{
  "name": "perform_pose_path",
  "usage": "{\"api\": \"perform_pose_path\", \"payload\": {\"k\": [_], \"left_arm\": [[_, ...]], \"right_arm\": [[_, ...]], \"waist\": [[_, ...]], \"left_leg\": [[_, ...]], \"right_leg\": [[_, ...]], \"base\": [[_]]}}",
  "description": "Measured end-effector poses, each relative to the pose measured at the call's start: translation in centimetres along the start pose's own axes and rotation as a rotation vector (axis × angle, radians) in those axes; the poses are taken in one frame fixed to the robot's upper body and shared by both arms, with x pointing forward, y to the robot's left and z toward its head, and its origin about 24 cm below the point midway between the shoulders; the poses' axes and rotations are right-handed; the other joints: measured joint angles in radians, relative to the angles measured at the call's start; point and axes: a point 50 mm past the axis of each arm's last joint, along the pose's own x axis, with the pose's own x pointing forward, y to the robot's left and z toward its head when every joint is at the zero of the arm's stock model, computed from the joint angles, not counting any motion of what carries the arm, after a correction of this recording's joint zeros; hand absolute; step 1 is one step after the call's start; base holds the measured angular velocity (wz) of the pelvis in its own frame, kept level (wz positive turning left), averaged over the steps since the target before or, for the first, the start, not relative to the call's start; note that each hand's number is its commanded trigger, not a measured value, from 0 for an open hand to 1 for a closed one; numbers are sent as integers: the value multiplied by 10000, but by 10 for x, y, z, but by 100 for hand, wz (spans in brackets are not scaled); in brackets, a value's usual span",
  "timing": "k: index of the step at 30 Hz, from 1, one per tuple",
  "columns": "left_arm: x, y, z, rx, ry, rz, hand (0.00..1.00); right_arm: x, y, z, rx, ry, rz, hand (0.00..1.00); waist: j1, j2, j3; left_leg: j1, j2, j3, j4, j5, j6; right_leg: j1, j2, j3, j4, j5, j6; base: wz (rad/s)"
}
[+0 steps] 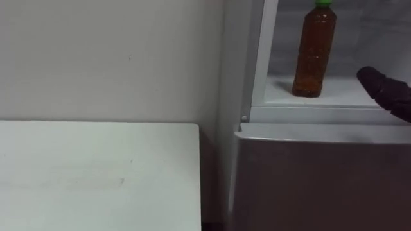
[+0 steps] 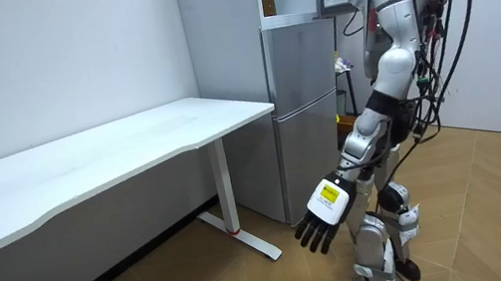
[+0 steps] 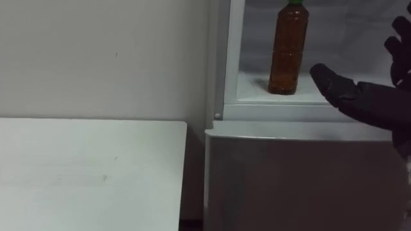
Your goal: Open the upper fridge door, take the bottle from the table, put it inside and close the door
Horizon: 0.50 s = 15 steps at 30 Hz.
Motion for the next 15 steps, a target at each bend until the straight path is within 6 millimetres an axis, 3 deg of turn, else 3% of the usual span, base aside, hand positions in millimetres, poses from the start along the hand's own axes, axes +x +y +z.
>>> {"api": "perform_pose_path", "payload": {"k": [9,15], "left_arm": [[1,-7,4,441,-115,-114,0],[1,-15,17,774,-601,-286,0]], "right_arm": [[-27,0,-3,1245,445,413,0],[-52,-2,-14,1475,1009,56,0]], "waist": [[-38,9,62],[-29,232,44]], "left_leg": [[21,-3,68,152,-52,25],[8,-5,169,143,-80,39]], "right_leg": [[5,13,142,-185,-19,22],[-35,14,224,-161,-4,41]], "base": [[-1],[-3]]}}
